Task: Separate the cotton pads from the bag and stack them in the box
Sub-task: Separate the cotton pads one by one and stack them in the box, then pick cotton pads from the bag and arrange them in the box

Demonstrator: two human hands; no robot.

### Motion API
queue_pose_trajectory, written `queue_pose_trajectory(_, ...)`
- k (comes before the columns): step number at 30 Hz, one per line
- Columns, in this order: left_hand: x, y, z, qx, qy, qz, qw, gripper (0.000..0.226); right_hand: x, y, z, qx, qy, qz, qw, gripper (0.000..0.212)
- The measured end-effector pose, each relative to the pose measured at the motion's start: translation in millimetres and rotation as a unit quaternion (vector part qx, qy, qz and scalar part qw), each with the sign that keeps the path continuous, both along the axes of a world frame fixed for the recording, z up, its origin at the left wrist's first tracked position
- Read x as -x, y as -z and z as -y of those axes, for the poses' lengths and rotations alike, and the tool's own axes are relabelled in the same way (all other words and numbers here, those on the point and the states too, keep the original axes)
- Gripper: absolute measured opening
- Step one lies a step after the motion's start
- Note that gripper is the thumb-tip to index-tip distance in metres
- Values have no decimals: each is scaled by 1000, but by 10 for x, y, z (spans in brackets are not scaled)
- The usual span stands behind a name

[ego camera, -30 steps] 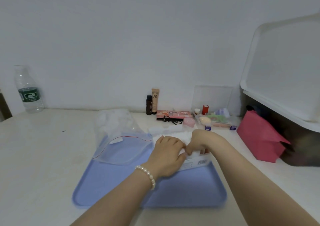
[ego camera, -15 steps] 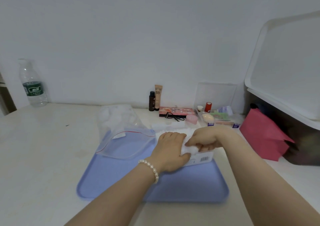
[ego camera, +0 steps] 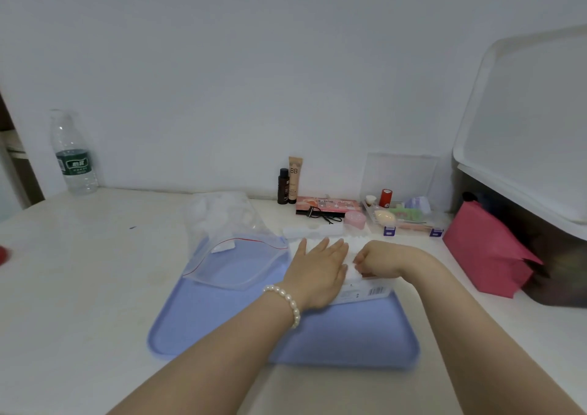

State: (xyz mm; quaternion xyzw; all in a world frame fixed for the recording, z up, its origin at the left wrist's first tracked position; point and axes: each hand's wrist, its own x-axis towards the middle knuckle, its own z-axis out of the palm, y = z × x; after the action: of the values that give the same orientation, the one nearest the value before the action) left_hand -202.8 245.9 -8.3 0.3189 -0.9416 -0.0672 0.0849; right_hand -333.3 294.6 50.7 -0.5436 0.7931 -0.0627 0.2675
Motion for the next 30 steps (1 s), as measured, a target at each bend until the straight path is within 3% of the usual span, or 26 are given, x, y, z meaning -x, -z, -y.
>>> queue_pose_trajectory(3, -26, -2, -65, 35, -13, -62, 997, 49, 97, -1, -46, 72, 75, 71, 992, 27)
queue_pose_trajectory(7, 8, 18, -130, 55, -11, -26, 998, 56, 190, 23, -125, 136, 101, 39, 985, 35)
queue_pose_trajectory(12, 126, -18, -26, -3, -67, 28, 997, 74, 87, 97, -181, 124, 46, 5, 991, 38)
queue_pose_trajectory(16, 166, -75, 52, -44, -50, 65, 996, 70, 56, 198, -189, 84, 26, -21, 996, 37)
queue_pose_trajectory(27, 77, -28, 132, 7, 22, 65, 998, 54, 28, 312, -146, 66, 31, -67, 995, 26)
queue_pose_trajectory(30, -70, -40, 57, 65, 15, -1, 998, 58, -40, 304, -178, 168, 78, -62, 981, 24)
